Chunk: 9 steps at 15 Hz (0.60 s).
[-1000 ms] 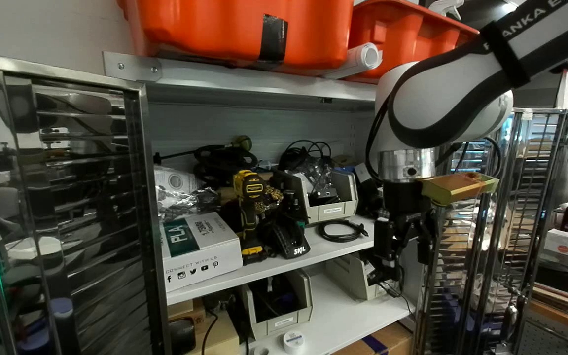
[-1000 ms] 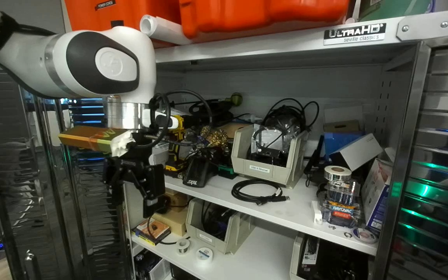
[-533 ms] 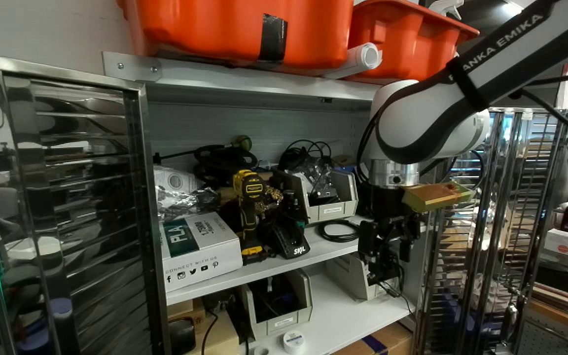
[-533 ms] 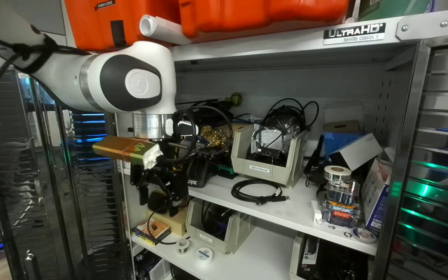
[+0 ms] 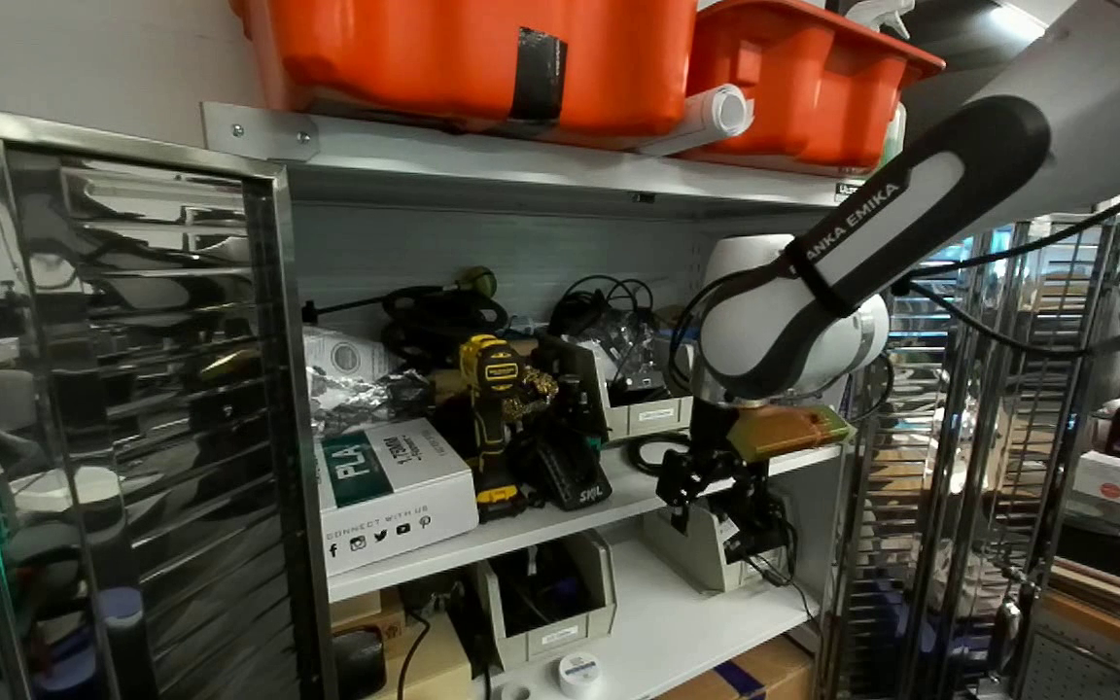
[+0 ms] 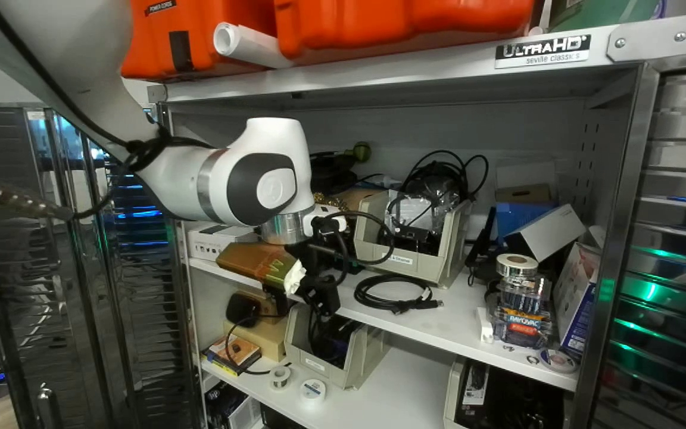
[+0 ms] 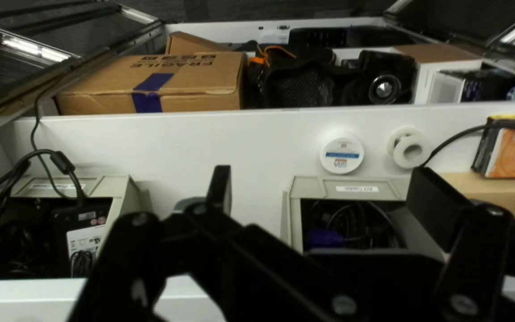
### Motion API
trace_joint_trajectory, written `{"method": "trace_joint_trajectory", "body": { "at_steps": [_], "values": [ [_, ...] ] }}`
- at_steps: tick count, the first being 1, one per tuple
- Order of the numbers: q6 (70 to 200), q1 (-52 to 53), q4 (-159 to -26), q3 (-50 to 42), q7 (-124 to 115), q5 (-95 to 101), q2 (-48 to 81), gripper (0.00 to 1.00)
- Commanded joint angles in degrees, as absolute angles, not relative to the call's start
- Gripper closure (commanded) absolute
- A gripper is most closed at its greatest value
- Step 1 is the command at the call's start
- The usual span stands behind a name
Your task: Pick up the cable and put it in the cable box.
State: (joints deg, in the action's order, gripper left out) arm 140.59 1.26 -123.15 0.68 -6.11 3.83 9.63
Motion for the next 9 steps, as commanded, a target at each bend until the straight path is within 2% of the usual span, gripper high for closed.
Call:
{"method": "trace_joint_trajectory", "body": {
  "at_steps": [1, 9],
  "values": [
    [146.83, 1.22, -118.48, -1.29, -10.59, 4.93, 12.95, 0.0],
    [155.41, 2.33, -116.19, -6.27, -20.3, 10.8, 13.89, 0.0]
  ]
}}
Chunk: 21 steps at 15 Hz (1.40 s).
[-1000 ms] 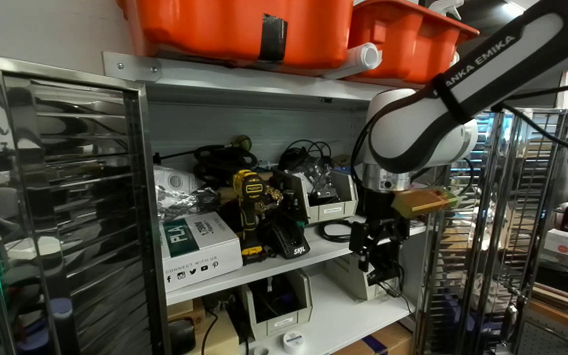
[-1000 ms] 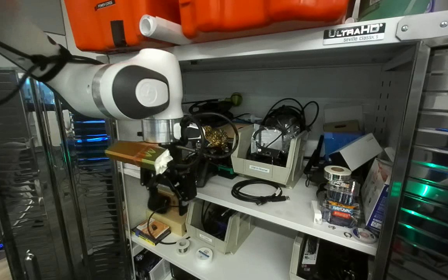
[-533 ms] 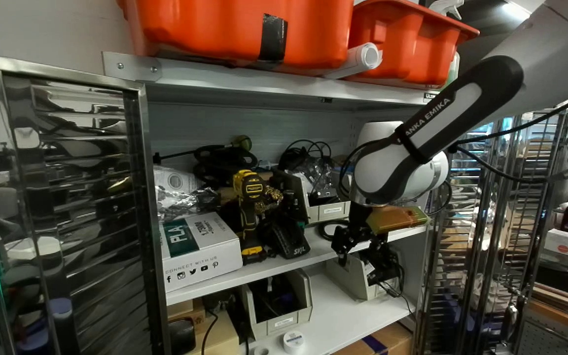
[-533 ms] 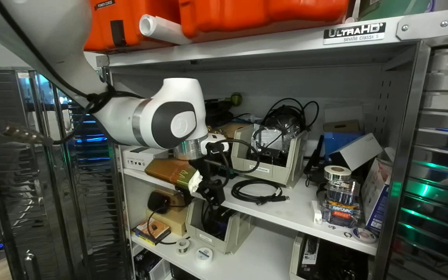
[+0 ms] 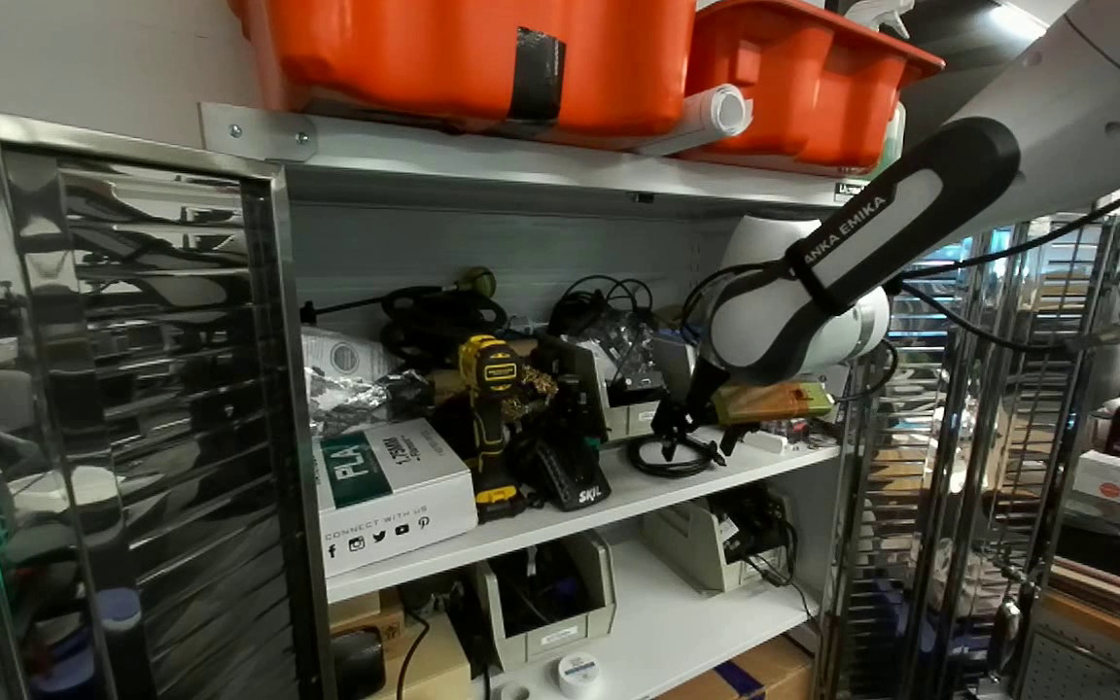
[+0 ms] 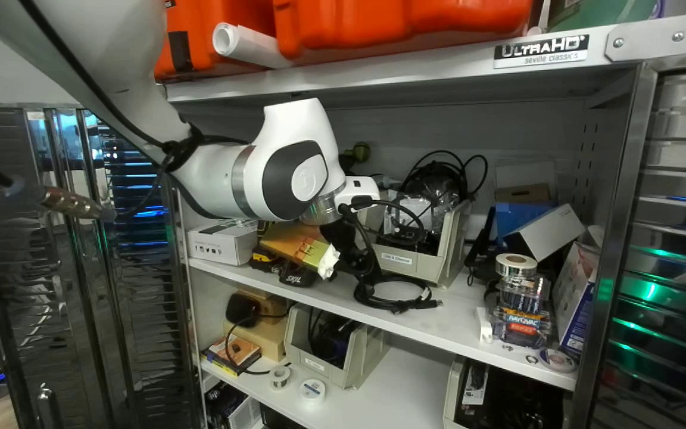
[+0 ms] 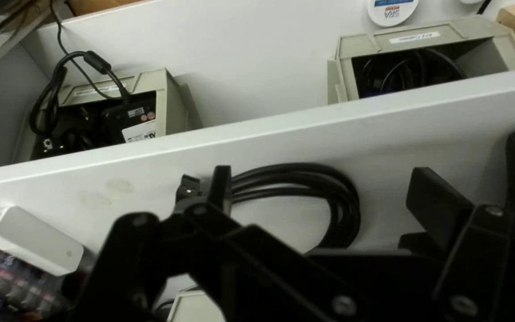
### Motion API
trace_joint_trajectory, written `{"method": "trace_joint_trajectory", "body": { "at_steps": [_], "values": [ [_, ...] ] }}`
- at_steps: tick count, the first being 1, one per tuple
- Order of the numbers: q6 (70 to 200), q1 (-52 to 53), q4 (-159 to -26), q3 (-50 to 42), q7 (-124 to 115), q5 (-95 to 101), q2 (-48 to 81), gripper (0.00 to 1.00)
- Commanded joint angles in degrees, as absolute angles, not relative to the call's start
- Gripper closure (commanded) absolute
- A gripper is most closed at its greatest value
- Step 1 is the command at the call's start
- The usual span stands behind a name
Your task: Pick up the cable and put it in the cable box.
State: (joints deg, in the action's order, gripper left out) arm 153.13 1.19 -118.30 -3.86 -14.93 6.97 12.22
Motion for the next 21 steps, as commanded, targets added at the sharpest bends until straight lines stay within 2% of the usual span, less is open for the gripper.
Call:
{"method": "trace_joint_trajectory", "body": {
  "at_steps": [1, 13, 21],
  "values": [
    [155.67, 2.43, -115.62, -6.89, -21.98, 11.81, 14.59, 0.0],
    [151.58, 5.61, -102.01, -11.9, -37.11, 10.68, 26.22, 0.0],
    [135.86, 7.69, -98.71, -12.74, -40.94, 14.16, 25.34, 0.0]
  ]
}}
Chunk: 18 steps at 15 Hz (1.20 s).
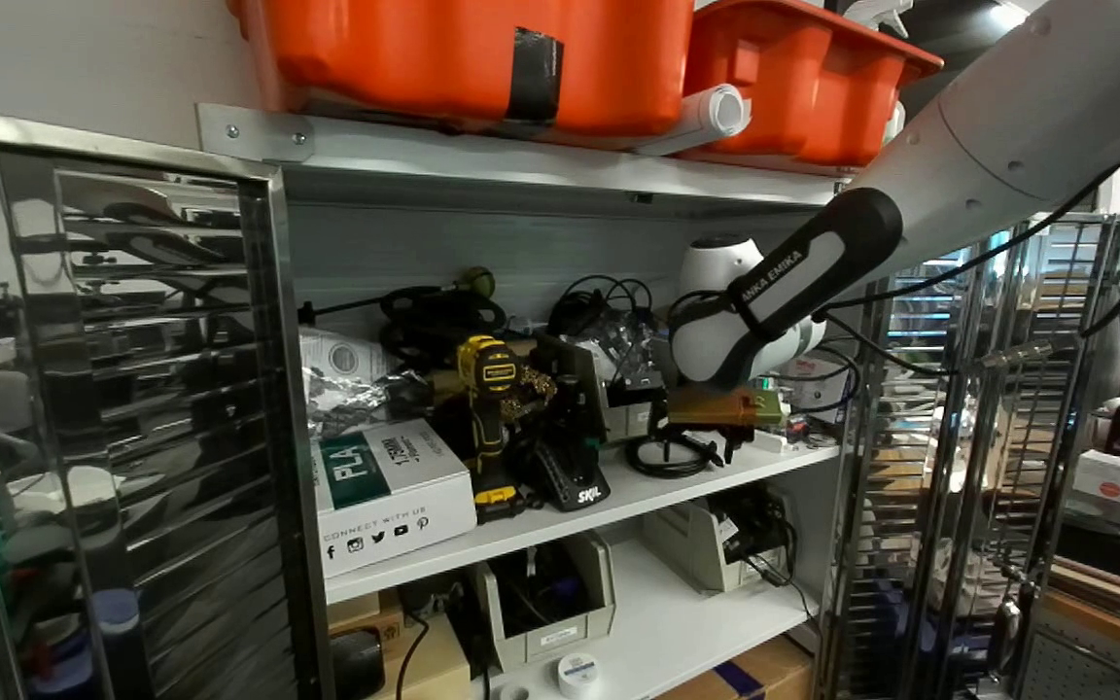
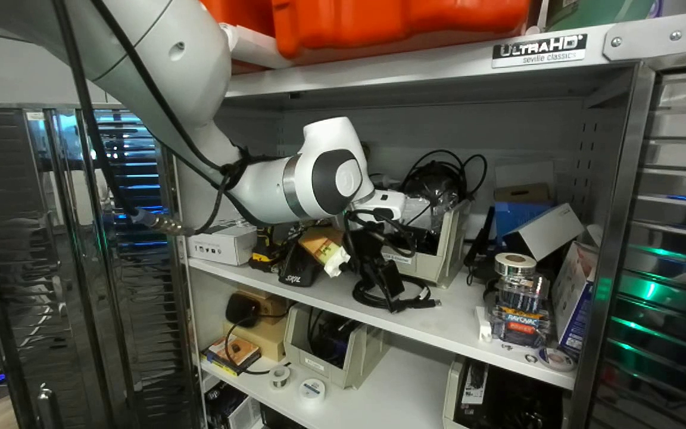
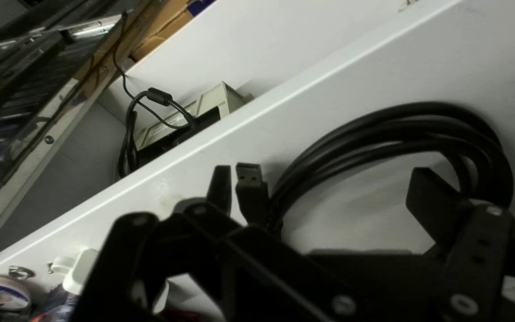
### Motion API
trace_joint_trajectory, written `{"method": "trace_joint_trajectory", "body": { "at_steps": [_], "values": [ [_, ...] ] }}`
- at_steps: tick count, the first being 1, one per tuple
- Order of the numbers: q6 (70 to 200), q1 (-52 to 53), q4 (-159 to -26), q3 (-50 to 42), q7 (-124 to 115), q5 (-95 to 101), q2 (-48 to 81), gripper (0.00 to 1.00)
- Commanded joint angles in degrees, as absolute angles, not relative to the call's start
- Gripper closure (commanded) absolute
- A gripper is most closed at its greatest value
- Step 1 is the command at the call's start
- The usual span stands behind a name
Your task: Pick up the cable and put it in the cable box.
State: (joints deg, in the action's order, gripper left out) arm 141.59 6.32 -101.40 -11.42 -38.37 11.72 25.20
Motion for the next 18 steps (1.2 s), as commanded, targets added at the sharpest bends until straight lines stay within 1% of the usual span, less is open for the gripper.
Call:
{"method": "trace_joint_trajectory", "body": {
  "at_steps": [1, 5, 8, 13, 14, 15, 17, 18],
  "values": [
    [133.76, 7.67, -98.2, -12.68, -41.62, 14.89, 25.41, 0.0],
    [125.91, 7.35, -96.53, -12.3, -43.84, 18.18, 26.2, 0.0],
    [122.69, 6.98, -95.93, -11.89, -44.53, 20.54, 26.99, 0.0],
    [125.55, 6.93, -95.61, -11.2, -45.75, 22.0, 28.13, 0.0],
    [126.51, 6.9, -95.64, -11.01, -45.89, 21.84, 28.26, 0.02],
    [127.14, 6.76, -95.69, -10.72, -45.59, 21.39, 28.35, 0.25],
    [128.78, 6.63, -96.03, -10.38, -45.35, 20.82, 28.45, 0.3],
    [129.3, 6.7, -96.11, -10.35, -45.42, 20.78, 28.55, 0.39]
  ]
}}
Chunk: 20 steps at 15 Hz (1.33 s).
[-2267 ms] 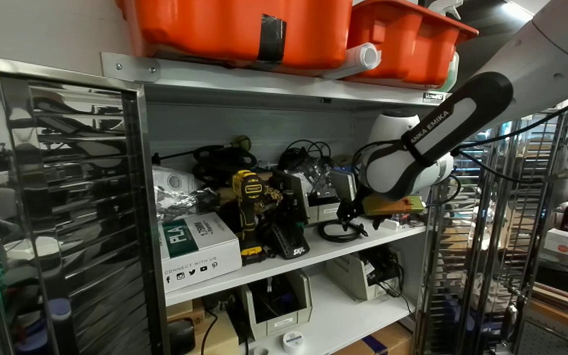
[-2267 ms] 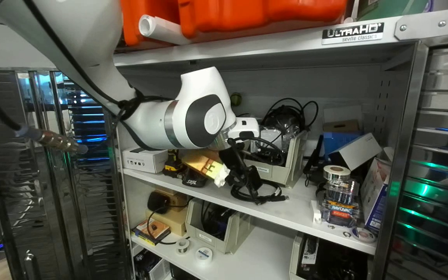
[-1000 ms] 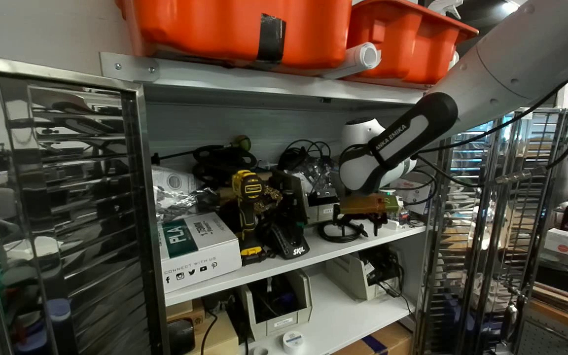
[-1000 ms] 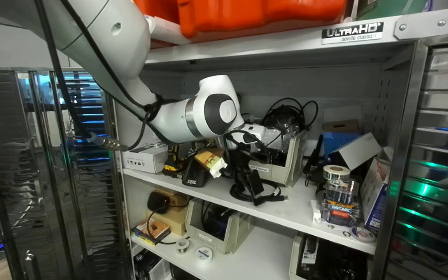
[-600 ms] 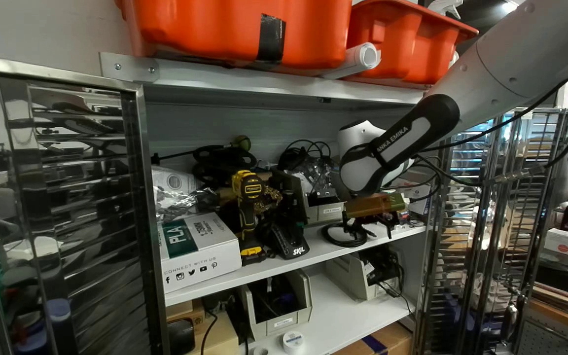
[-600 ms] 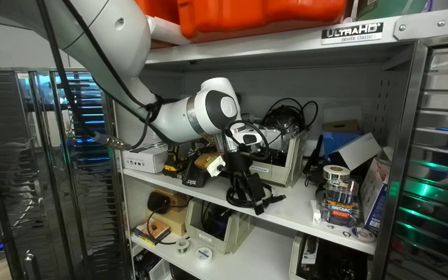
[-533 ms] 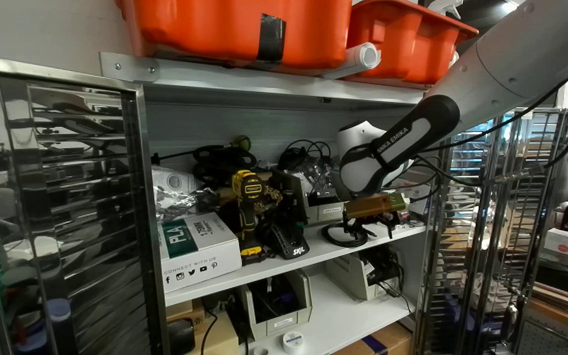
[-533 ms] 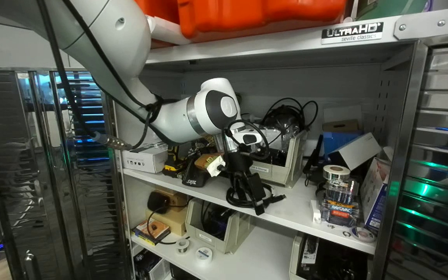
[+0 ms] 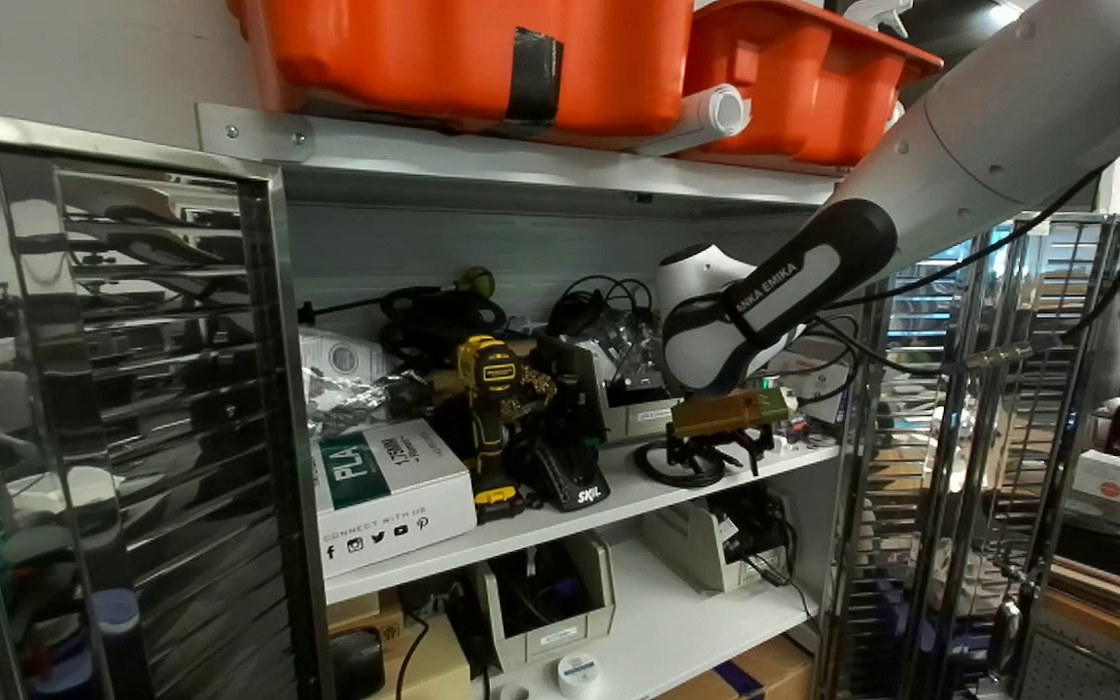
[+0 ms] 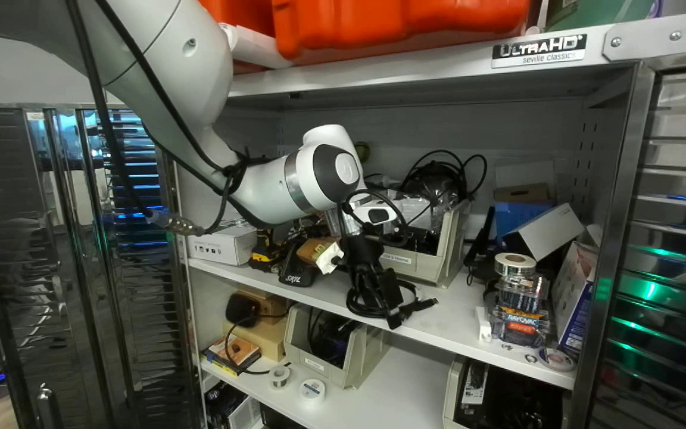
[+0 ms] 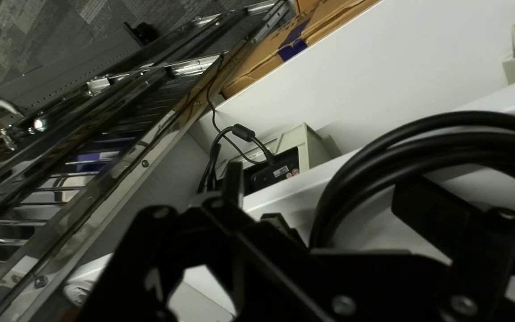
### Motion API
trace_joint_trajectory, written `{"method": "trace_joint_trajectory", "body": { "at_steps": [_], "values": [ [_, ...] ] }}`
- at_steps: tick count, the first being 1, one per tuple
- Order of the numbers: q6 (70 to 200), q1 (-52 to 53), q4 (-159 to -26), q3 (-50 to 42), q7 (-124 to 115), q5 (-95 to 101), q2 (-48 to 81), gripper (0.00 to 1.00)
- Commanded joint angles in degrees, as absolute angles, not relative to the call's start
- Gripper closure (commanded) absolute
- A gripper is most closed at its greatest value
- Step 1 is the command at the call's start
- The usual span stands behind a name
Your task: Pick up the cable and put it in the cable box.
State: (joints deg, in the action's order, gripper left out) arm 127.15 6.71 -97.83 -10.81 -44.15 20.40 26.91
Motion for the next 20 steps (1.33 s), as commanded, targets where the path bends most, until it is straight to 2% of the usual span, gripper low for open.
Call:
{"method": "trace_joint_trajectory", "body": {
  "at_steps": [1, 5, 7, 14, 20],
  "values": [
    [129.87, 6.73, -96.25, -10.32, -45.56, 20.7, 28.57, 0.47],
    [131.32, 6.73, -97.02, -10.06, -45.66, 20.39, 28.02, 0.78],
    [131.3, 6.65, -97.76, -9.84, -45.26, 20.15, 26.91, 0.85],
    [131.34, 6.81, -101.93, -8.9, -43.98, 20.19, 22.49, 0.86],
    [130.96, 6.89, -111.75, -7.79, -42.78, 21.56, 13.77, 0.87]
  ]
}}
